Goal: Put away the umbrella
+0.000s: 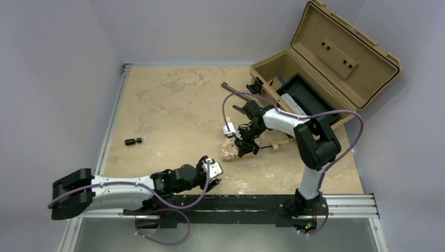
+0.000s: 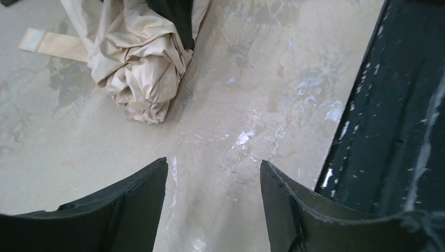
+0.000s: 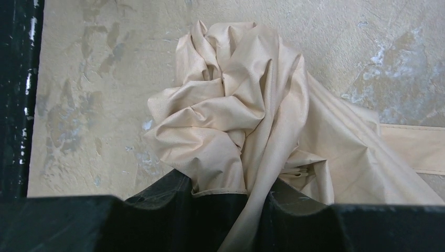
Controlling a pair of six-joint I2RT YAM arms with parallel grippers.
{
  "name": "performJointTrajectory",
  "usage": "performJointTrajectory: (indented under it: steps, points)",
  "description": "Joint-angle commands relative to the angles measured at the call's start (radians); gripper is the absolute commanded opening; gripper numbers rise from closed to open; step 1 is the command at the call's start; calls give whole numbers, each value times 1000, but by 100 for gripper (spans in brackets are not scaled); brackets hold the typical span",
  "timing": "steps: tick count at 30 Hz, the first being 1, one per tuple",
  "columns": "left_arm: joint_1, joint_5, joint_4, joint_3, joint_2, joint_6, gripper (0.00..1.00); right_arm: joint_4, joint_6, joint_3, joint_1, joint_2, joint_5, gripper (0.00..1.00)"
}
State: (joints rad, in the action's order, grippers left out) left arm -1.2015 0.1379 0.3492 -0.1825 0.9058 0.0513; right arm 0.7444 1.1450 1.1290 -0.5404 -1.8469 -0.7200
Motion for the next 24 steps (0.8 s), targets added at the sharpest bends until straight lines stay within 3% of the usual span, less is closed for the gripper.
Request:
performJointTrajectory:
  steps: [1, 10, 15, 24]
  points:
    - [-88, 245, 72, -121, 164, -297, 64, 105, -77, -77, -18, -128, 81, 3]
    - [-94, 321, 350, -201, 451, -455, 69, 115, -72, -79, -18, -149, 67, 3]
    - [-66, 241, 387, -231, 518, -504, 69, 151, -37, -69, -18, -166, 52, 3]
    - [54, 17, 326, -275, 564, -457, 68, 170, -17, -60, -17, -172, 42, 3]
